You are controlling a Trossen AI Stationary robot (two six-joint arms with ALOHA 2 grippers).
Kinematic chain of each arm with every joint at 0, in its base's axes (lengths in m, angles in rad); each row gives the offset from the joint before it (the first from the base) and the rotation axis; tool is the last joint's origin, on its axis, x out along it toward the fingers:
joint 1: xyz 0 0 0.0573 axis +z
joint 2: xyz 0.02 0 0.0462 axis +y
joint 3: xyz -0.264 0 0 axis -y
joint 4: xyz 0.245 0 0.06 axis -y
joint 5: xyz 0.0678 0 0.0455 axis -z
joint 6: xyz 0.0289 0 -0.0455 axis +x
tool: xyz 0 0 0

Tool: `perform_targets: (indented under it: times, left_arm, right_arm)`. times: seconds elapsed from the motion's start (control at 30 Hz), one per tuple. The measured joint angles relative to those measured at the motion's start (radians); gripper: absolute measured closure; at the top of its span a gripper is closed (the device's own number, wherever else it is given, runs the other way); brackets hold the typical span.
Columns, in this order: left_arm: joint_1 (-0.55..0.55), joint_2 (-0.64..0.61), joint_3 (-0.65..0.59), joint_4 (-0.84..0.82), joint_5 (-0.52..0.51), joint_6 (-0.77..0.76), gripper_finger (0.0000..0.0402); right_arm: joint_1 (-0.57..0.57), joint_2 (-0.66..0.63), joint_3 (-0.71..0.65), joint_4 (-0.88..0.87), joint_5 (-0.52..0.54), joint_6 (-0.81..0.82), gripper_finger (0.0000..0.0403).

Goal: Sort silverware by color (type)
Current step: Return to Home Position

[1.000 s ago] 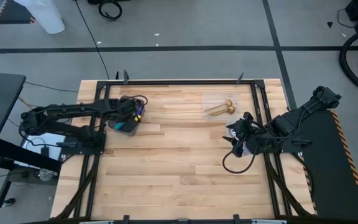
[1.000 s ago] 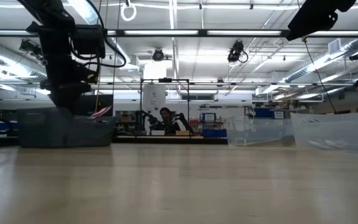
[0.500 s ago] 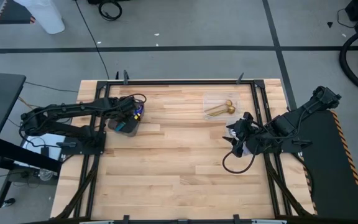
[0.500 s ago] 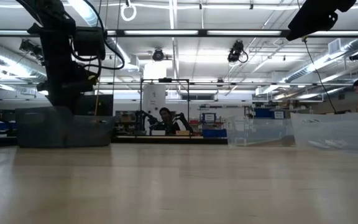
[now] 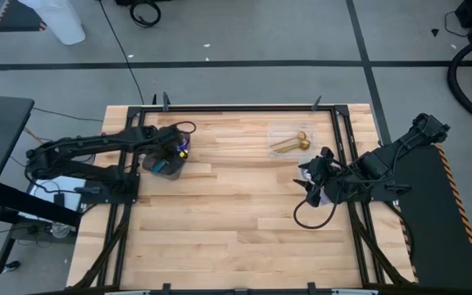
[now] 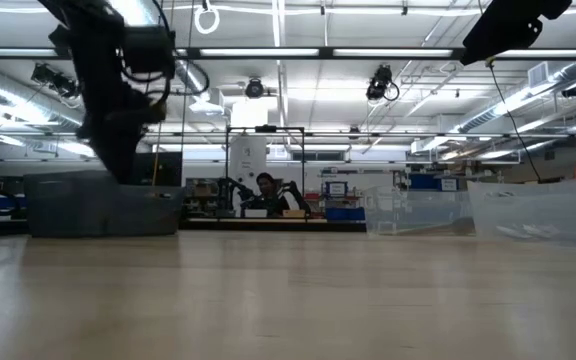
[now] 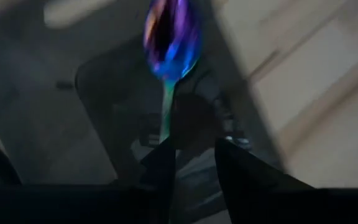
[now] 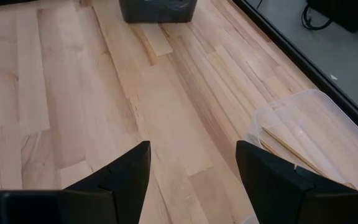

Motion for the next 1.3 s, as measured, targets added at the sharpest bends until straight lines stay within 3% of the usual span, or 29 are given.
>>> perform_targets:
  times: [0.2,0.5,0.73,0.83,1.1,1.3]
  left_arm:
    - [-0.077,-0.08,0.083,0.069,0.016,0.099,0.0281]
    - [-0.284,-0.198,0.086,0.369,0.273,0.319,0.0281]
    - [-0.346,-0.238,0.085,0.507,0.294,0.361,0.0281]
    - [-0.347,-0.265,0.081,0.512,0.3,0.359,0.0281]
    - [-0.342,-0.402,-0.123,0.67,0.302,0.29,0.0281]
    - [-0.335,-0.517,-0.237,0.766,0.315,0.239,0.0281]
  right_arm:
    - [0.0,0.0,0.0,0.0,0.006,-0.001,0.0157]
    - [0.0,0.0,0.0,0.001,0.014,-0.034,0.0157]
    - [0.0,-0.023,0.026,-0.007,0.016,-0.074,0.0157]
    - [0.015,-0.042,0.062,0.02,0.094,-0.125,0.0157]
    - [0.088,-0.048,0.064,0.171,0.245,-0.288,0.0156]
    - [0.094,-0.048,0.064,0.348,0.233,-0.509,0.0156]
